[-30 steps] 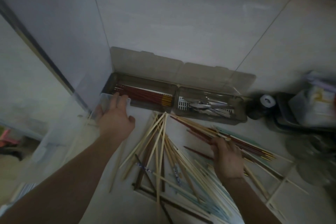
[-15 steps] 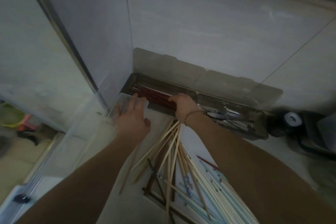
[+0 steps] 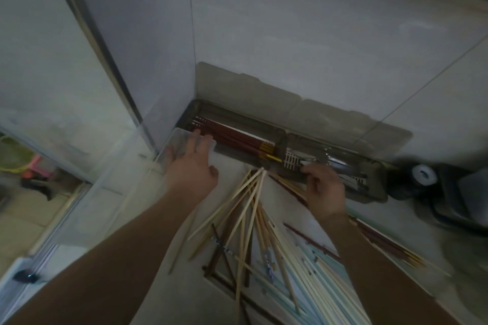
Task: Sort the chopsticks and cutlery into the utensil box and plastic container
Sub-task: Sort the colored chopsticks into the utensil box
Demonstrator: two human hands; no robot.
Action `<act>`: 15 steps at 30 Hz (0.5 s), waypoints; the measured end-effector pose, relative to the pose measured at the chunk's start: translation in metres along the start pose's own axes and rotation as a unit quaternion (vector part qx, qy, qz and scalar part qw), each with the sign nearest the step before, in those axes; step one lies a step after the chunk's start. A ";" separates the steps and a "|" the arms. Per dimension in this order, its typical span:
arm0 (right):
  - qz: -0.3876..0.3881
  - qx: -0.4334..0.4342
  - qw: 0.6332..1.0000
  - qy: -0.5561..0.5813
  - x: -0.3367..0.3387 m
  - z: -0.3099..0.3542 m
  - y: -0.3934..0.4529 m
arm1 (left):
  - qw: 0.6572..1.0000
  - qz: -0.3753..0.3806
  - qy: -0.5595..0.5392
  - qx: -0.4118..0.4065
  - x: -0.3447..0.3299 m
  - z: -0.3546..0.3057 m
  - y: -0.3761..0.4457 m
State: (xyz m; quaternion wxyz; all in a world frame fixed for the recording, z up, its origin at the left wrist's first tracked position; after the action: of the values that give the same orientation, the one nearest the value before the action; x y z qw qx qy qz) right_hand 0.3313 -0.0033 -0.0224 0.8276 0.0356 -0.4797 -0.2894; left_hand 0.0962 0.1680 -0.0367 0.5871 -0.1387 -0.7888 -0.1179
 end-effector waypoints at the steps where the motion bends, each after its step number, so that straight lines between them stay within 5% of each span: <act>1: 0.000 0.000 1.000 -0.029 0.007 -0.007 -0.017 | 1.000 0.001 0.000 0.002 0.000 0.000 0.000; 6: 0.030 0.145 0.981 -0.123 0.017 0.010 -0.023 | 1.000 0.009 0.009 0.010 -0.001 0.001 0.000; 12: 0.254 0.040 0.941 -0.219 -0.029 0.052 0.000 | 1.000 0.011 0.013 0.004 0.002 0.001 0.000; 15: 0.285 0.005 0.930 -0.231 -0.042 0.054 -0.003 | 1.000 0.010 0.017 0.005 0.002 0.002 0.000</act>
State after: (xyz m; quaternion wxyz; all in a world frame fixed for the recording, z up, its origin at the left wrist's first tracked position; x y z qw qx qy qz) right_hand 0.2704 0.0281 -0.0272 0.7416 -0.1663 -0.6488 -0.0388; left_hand 0.0941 0.1684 -0.0356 0.6023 -0.1417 -0.7777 -0.1108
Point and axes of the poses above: each hand's wrist, its own y-axis towards the middle knuckle, its own x-axis out of the back of the hand, z = x × y, the point moved 2 cm from there along y, towards the middle knuckle, and after that the axes turned 7 degrees about x, right-handed, at the moved point
